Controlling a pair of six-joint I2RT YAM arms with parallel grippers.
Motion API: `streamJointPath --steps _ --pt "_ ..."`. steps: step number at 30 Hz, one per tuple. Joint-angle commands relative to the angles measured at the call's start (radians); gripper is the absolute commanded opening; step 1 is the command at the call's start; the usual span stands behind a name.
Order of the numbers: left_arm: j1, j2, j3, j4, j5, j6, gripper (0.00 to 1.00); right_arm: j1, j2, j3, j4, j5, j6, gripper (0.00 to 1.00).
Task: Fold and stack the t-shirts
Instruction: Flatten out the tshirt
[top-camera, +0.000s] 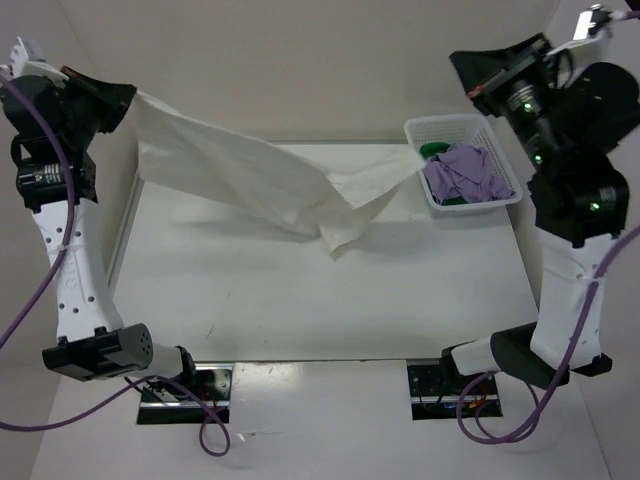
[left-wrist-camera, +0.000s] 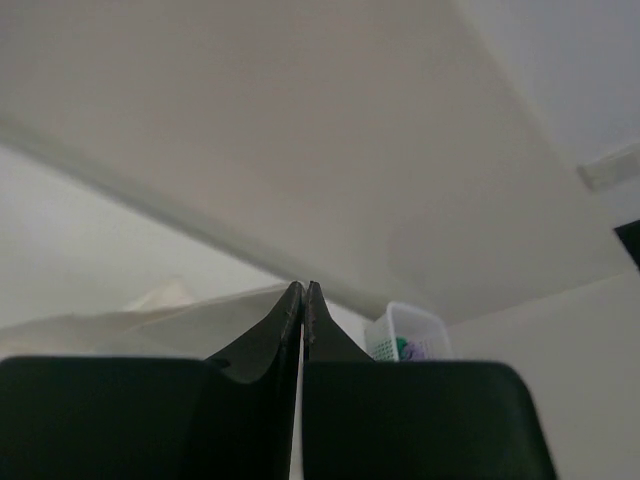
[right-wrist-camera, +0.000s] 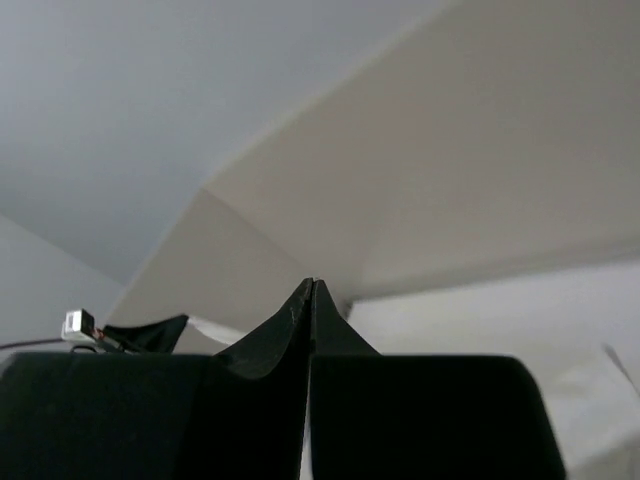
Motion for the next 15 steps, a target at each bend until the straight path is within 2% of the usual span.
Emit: streamJointPath --steps 1,4,6,7,10,11,14,15 --pt "0.014 -0.009 0.139 -0.055 -0.009 0.032 0.00 0.007 0.037 0.227 -0.045 0.061 -0.037 0.00" --pt "0.014 -0.009 0.196 -0.065 -0.018 0.041 0.00 0.007 0.074 0.318 -0.033 0.070 -0.037 0.00" --pt "0.014 -0.009 0.186 -0.051 -0.019 0.041 0.00 0.007 0.099 0.299 -0.018 0.052 -0.037 0.00" --pt "0.014 -0.009 0.132 -0.026 -0.009 0.041 0.00 0.007 0.099 0.259 -0.007 0.009 -0.037 0.00" --pt "0.014 -0.036 -0.004 0.030 -0.009 0.031 0.00 0.007 0.035 -0.119 0.085 -0.054 -0.016 0.00" --pt "0.014 -0.050 -0.113 0.041 -0.009 0.020 0.00 0.028 -0.010 -0.385 0.124 -0.054 -0.016 0.00" --pt "0.014 -0.110 -0.265 0.069 0.000 0.011 0.00 0.137 0.025 -0.707 0.224 -0.080 -0.002 0.00" --pt "0.014 -0.119 -0.343 0.079 0.000 0.011 0.00 0.213 0.100 -0.738 0.235 -0.062 -0.014 0.00"
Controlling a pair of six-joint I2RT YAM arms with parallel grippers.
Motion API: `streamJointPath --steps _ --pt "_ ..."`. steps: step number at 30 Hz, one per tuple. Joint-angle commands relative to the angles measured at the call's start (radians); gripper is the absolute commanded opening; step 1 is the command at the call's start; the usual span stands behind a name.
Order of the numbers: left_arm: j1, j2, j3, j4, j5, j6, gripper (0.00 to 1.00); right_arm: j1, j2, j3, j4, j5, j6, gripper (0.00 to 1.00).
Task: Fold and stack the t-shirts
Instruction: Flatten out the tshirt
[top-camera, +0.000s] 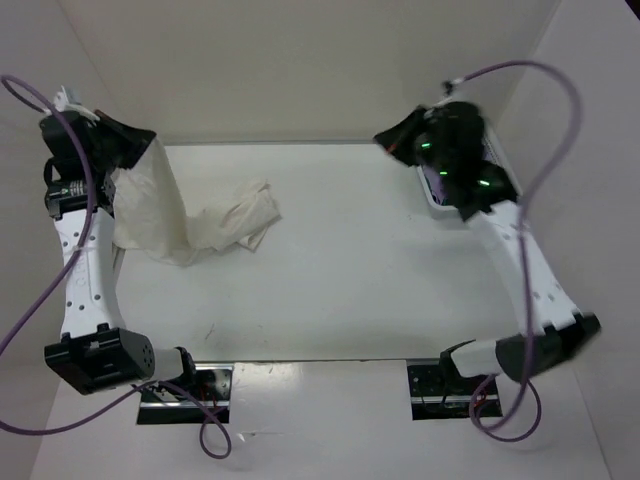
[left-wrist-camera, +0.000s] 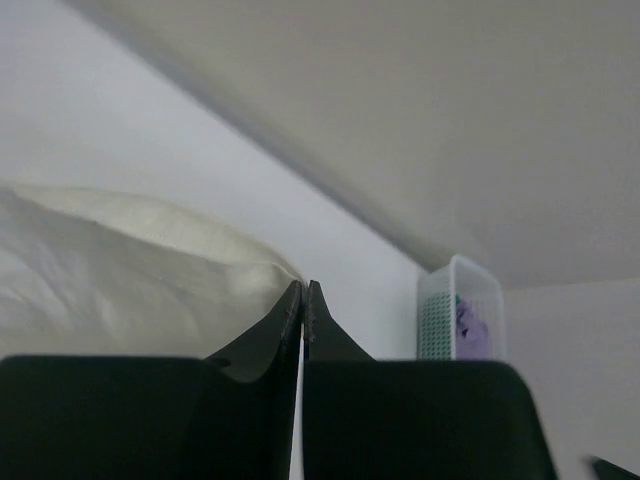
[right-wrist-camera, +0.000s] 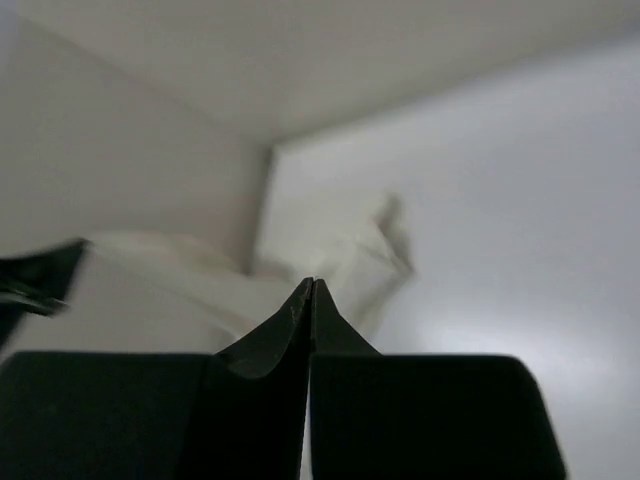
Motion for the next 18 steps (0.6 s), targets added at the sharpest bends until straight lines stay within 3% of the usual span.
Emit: streamJointPath --steps 1,5,11,15,18 --pt "0.006 -0.043 -0.150 0.059 0.021 -0.010 0.00 0.154 0.196 -0.228 0.032 -0.029 -0.014 0.00" --pt "0.006 -0.062 -0.190 0.027 -0.028 0.006 0.00 0.220 0.377 -0.250 0.191 -0.077 -0.040 0.04" --pt "0.006 -0.062 -0.316 0.048 -0.047 0.017 0.00 0.220 0.706 -0.086 0.293 -0.197 -0.042 0.48" --pt "0.006 -0.062 -0.376 0.071 -0.016 0.007 0.00 0.220 0.839 0.056 0.273 -0.240 0.026 0.53" --pt "0.006 -0.062 -0.414 0.091 -0.016 0.007 0.00 0.242 0.922 0.158 0.250 -0.191 0.035 0.54"
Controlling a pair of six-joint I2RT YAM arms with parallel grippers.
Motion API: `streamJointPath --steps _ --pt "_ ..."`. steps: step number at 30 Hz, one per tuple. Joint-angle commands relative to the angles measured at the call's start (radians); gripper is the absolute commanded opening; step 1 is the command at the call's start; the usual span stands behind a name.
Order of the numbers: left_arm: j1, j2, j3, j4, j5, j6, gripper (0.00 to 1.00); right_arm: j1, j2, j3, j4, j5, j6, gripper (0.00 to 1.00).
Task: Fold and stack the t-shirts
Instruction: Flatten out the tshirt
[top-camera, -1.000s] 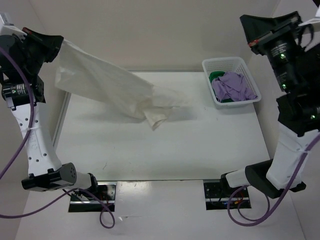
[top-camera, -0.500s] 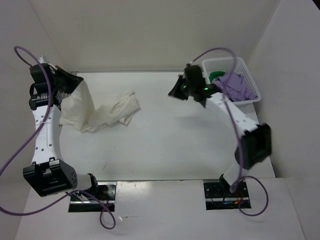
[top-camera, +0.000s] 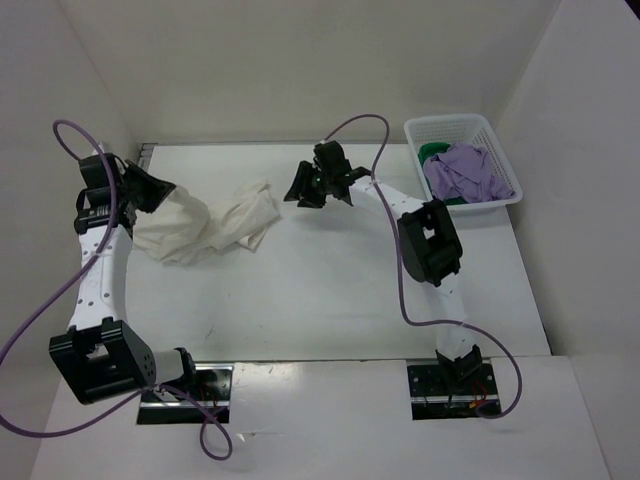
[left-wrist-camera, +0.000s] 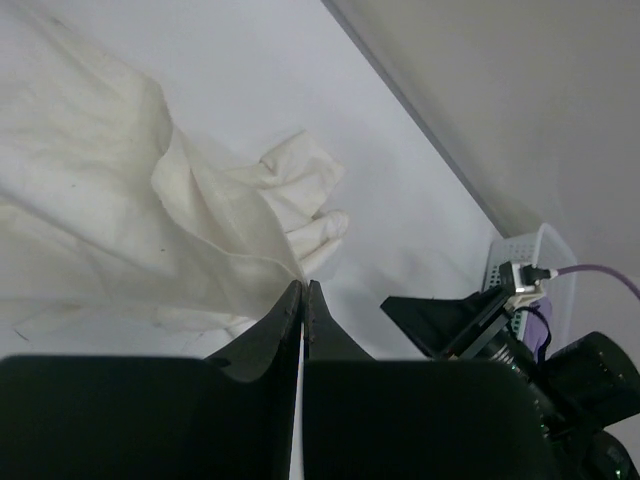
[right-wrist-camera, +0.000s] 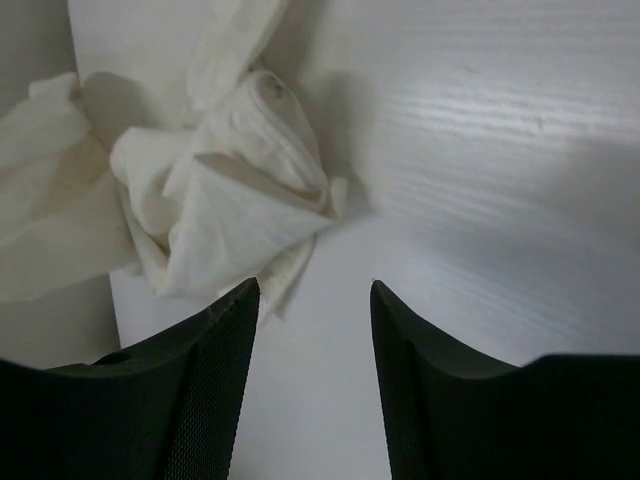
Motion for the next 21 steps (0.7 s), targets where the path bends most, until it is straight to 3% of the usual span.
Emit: streamJointPath --steps 1,6,9,12,13,15,17,19,20,21 --pt "0.006 -0.012 -0.038 0.076 0.028 0.005 0.00 0.031 0.077 0.163 0.024 0.015 0.013 0.54" --pt "0.006 0.008 -0.052 0.100 0.049 -0.004 0.00 0.056 0.285 0.417 -0.088 -0.028 -0.033 0.60" --pt "0.006 0.017 -0.062 0.100 0.049 -0.004 0.00 0.065 0.378 0.570 -0.183 -0.077 -0.024 0.69" --pt "0.006 0.017 -0.071 0.100 0.049 -0.004 0.00 0.077 0.440 0.666 -0.213 -0.054 -0.033 0.69" --pt "0.006 0.017 -0.071 0.100 0.049 -0.004 0.00 0.086 0.453 0.689 -0.240 -0.066 -0.033 0.54" --pt "0.006 0.017 -0.071 0.100 0.049 -0.004 0.00 0.095 0.467 0.734 -0.281 -0.078 -0.033 0.37" --pt "0.006 0.017 -0.071 0.100 0.049 -0.004 0.00 0.095 0.446 0.717 -0.292 -0.078 -0.054 0.14" --pt "0.006 0.017 -0.080 0.111 0.049 -0.004 0.00 0.105 0.337 0.583 -0.248 -0.068 -0.054 0.04" --pt "0.006 0.017 -0.080 0.111 0.049 -0.004 0.00 0.105 0.284 0.432 -0.217 -0.042 -0.054 0.00" --pt "0.006 0.017 -0.080 0.111 0.059 -0.004 0.00 0.105 0.169 0.357 -0.190 -0.022 -0.054 0.00"
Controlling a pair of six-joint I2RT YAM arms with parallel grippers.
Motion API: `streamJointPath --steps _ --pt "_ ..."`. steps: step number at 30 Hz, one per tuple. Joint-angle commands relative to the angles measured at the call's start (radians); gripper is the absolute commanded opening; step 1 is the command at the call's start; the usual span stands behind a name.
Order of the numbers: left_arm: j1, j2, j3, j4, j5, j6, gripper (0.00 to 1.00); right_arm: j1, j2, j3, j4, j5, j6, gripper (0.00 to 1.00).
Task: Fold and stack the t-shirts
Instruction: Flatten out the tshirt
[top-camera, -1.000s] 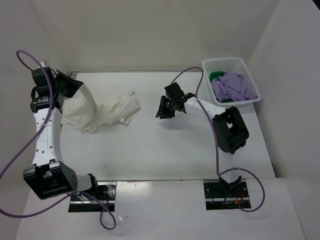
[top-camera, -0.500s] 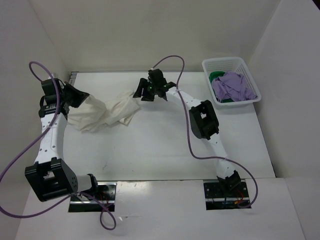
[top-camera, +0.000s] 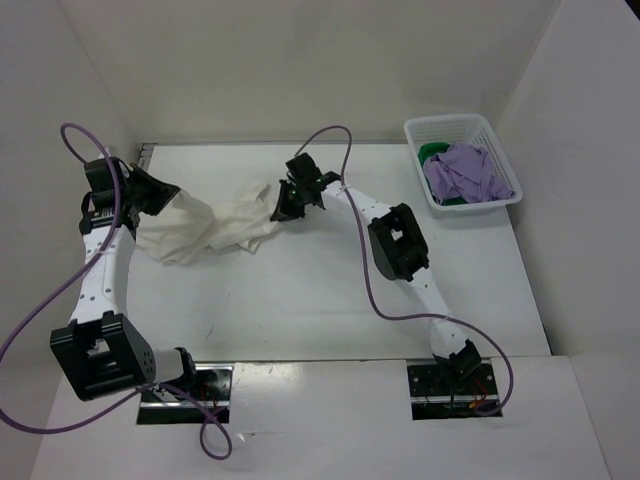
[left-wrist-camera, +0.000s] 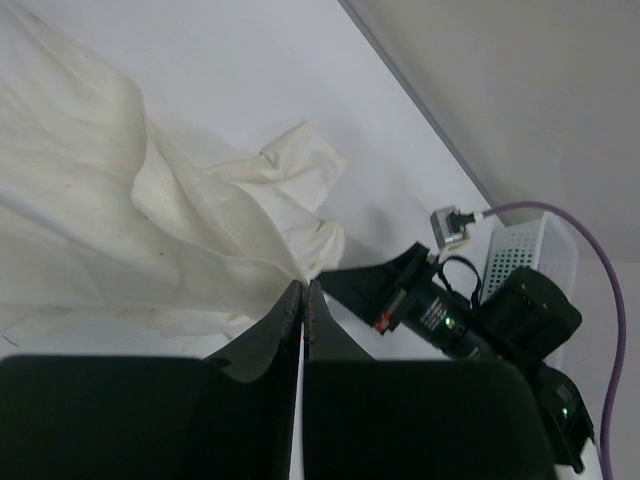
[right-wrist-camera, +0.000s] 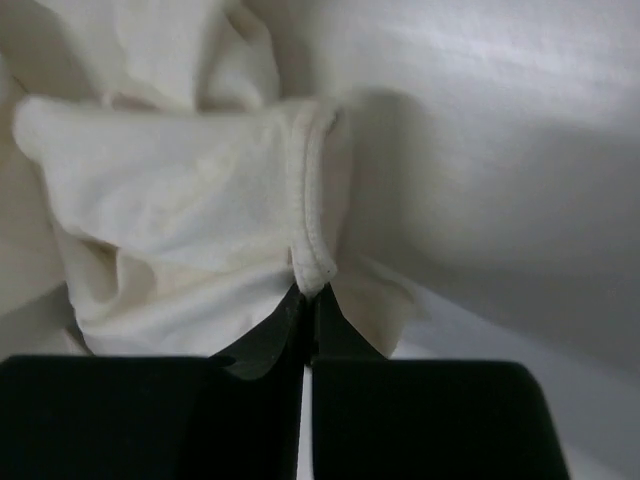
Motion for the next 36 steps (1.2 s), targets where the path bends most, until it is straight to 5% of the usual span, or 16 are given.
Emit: streamJointPath --steps 1,11,13,15,18,20,27,36 --pt "0.006 0.000 -0.019 0.061 0.024 -0.002 0.00 0.017 -0.273 -0.222 0.030 0.045 -0.017 0.00" --pt "-0.012 -0.009 -0.040 0.071 0.043 -0.021 0.00 -0.033 -0.962 -1.127 0.027 0.087 0.032 0.00" --pt "-0.012 -0.009 -0.065 0.071 0.034 -0.021 0.00 -0.033 -1.068 -1.263 0.015 0.071 0.044 0.03" --pt "-0.022 -0.018 -0.101 0.071 0.034 -0.021 0.00 -0.033 -1.116 -1.366 0.002 0.071 0.054 0.20" --pt "-0.022 -0.018 -0.111 0.090 0.053 -0.031 0.00 -0.066 -1.183 -1.399 0.002 0.059 0.054 0.58" --pt "-0.022 -0.018 -0.102 0.090 0.053 -0.031 0.00 -0.080 -1.216 -1.387 -0.028 0.059 0.054 0.65" --pt "-0.041 0.004 -0.068 0.101 0.044 -0.031 0.00 -0.080 -1.277 -1.555 0.056 0.062 0.115 0.63" --pt "-0.071 0.073 -0.036 0.131 0.035 -0.031 0.00 -0.043 -1.188 -1.525 0.177 0.117 0.034 0.58"
